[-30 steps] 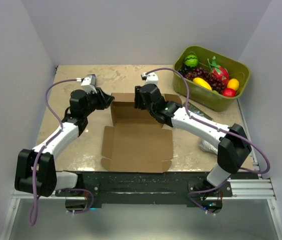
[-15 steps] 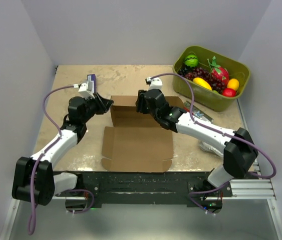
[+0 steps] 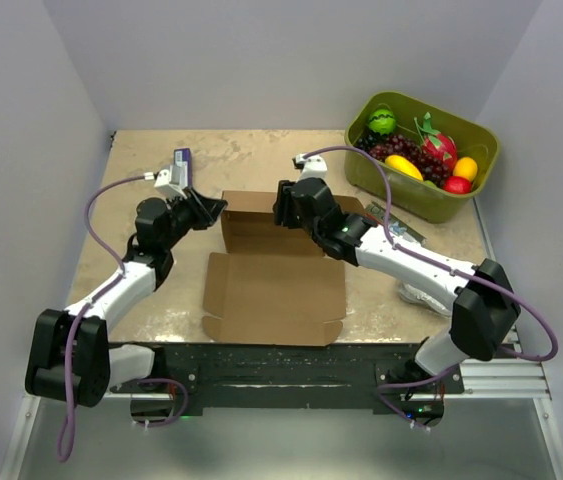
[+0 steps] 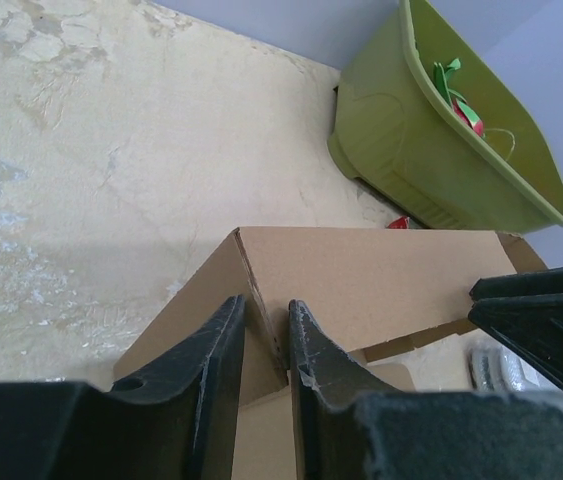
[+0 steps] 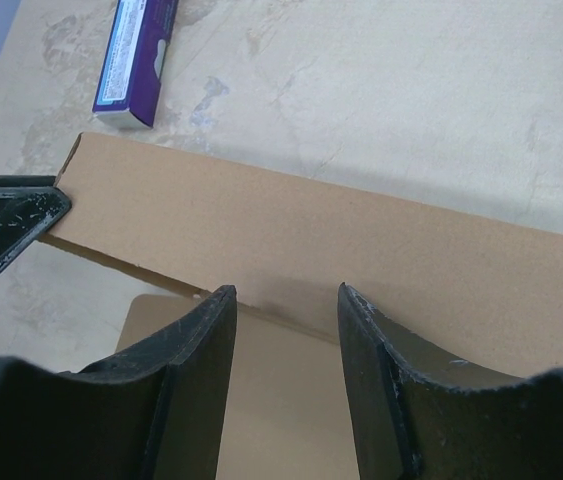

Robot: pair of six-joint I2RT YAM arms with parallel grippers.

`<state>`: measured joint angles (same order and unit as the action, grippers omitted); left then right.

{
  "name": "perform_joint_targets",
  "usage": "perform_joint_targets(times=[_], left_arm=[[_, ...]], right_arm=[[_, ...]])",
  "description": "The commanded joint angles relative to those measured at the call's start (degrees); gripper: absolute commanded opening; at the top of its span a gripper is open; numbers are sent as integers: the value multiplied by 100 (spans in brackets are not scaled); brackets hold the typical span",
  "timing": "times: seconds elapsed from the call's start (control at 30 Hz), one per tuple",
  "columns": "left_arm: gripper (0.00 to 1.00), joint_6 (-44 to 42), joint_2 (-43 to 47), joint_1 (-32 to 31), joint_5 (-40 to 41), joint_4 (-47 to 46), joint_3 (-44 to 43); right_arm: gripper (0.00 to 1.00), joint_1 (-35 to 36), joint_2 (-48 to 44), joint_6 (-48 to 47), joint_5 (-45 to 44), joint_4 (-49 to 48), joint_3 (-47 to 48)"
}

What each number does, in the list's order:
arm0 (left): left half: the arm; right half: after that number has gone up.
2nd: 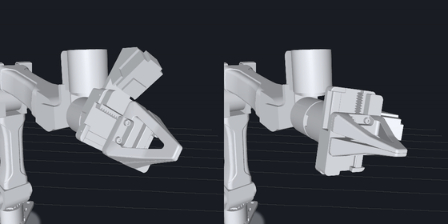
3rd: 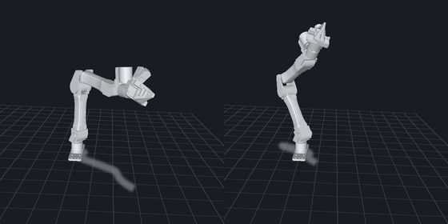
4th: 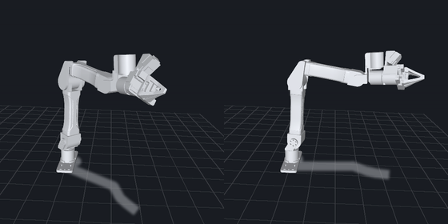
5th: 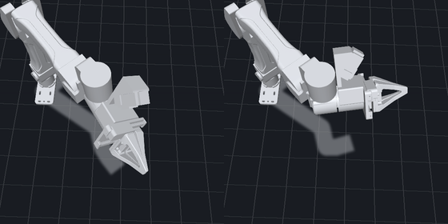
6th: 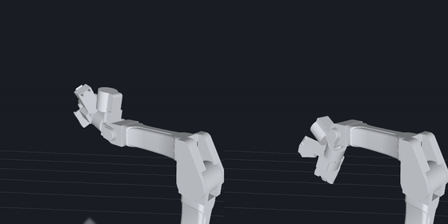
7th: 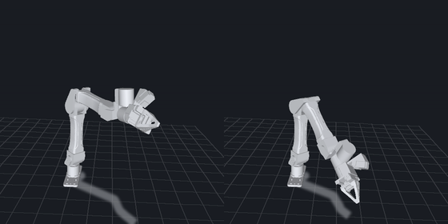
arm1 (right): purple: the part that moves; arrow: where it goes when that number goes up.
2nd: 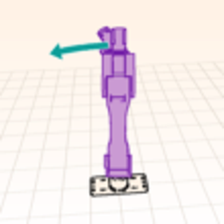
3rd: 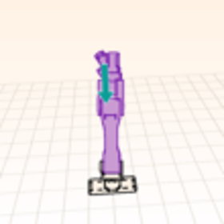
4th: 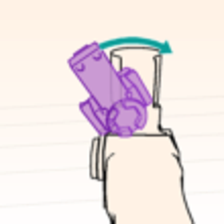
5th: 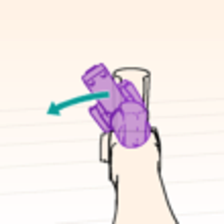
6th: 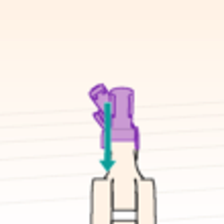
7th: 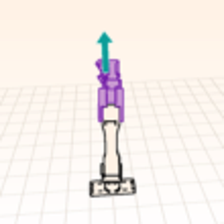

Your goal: Fold the paper box

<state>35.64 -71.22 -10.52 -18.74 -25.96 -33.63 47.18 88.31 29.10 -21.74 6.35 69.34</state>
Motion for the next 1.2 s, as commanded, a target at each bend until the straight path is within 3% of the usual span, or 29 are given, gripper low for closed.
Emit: perform_joint_targets(times=[0.0,0.53,0.77,1.0,1.17], left_arm=[[26,-171,-419,-29,-138,1883,585],[25,-180,-384,-55,-121,2077,726],[28,-636,-226,-55,134,2314,155],[29,-1041,-94,-55,231,2525,-153],[29,-1173,-41,-64,266,2587,-241]], right_arm=[[49,-33,-183,-10,-68,165,-52],[53,-33,-244,-19,-24,226,27],[75,-112,-683,-89,-59,920,422],[82,-1297,-1237,104,1250,1114,1],[82,-1825,-1290,324,2110,939,-394]])
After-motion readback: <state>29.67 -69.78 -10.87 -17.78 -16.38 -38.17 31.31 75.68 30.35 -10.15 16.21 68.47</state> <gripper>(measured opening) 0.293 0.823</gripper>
